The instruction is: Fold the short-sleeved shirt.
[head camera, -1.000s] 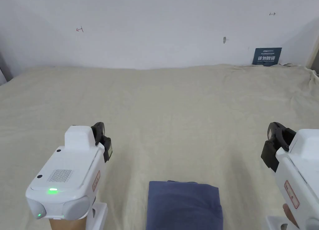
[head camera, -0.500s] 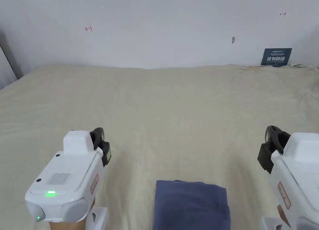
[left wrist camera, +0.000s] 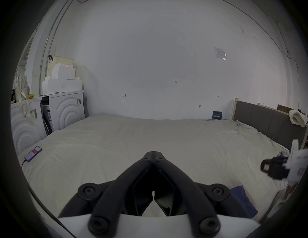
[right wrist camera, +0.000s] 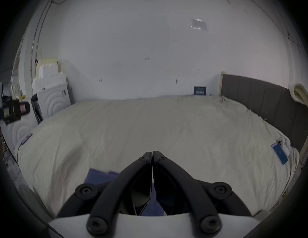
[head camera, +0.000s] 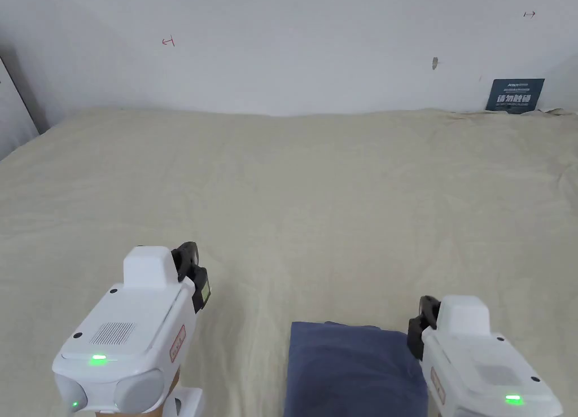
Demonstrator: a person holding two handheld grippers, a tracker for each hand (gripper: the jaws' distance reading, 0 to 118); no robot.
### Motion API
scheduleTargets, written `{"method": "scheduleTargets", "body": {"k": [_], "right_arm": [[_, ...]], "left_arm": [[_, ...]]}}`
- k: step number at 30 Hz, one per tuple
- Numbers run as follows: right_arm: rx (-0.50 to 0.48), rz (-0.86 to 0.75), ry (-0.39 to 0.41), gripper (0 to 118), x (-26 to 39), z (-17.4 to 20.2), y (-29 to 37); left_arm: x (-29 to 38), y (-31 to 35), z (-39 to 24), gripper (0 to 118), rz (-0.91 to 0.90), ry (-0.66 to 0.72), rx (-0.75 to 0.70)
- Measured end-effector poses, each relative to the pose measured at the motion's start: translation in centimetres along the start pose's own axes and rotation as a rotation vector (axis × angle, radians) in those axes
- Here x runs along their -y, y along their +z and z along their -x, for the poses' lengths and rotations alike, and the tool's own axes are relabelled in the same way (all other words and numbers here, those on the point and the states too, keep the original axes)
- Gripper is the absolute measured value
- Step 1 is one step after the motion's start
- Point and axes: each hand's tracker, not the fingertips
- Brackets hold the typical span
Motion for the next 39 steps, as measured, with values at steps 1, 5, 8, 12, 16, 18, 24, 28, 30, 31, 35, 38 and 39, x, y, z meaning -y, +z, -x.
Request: {"method": "scheduleTargets", "body": {"k": [1,5,8,12,16,18,24,28,30,31,35,38,39], "right_arm": [[-0.005,0.033,-0.003,1,0.7,0.2,-0.5],[-0.011,0.106,0.003,1,3.3,1.0,-2.1],[-0.019,0.165,-0.011,1,5.1,1.3,-3.1],[-0.019,0.213,-0.013,1,7.0,1.6,-3.8],[-0.017,0.254,-0.031,1,9.1,1.8,-4.5],[-0.01,0.26,-0.048,1,9.6,1.9,-4.9],[-0.015,0.241,-0.036,1,9.6,1.9,-4.7],[-0.022,0.246,-0.044,1,9.6,1.7,-4.7],[-0.026,0.248,-0.046,1,9.6,1.6,-4.7],[-0.028,0.246,-0.045,1,9.6,1.6,-4.7],[-0.031,0.248,-0.05,1,9.5,1.5,-4.6],[-0.032,0.249,-0.055,1,9.6,1.5,-4.7],[-0.032,0.249,-0.054,1,9.6,1.5,-4.7]], "left_arm": [[0.1,0.0,0.0,0,0.006,0.003,0.003],[0.8,0.1,0.0,0,0.024,0.001,0.008],[1.3,0.1,0.0,0,0.046,0.004,0.02],[2.2,-0.1,-0.2,0,0.079,0.002,0.031],[3.1,-0.5,-0.6,0,0.122,0.014,0.055],[3.5,-0.8,-0.8,0,0.16,0.034,0.083],[5.7,-3.6,-1.4,0,0.43,0.162,0.234],[7.2,-5.9,-1.9,14,0.606,0.242,0.351],[7.9,-7.4,-2.2,46,0.706,0.274,0.409],[8.4,-8.1,-2.4,65,0.756,0.279,0.424],[10.1,-10.3,-3.0,101,0.843,0.292,0.452],[11.2,-11.7,-3.3,101,0.942,0.31,0.499],[11.6,-12.2,-3.4,101,0.969,0.312,0.5]]}}
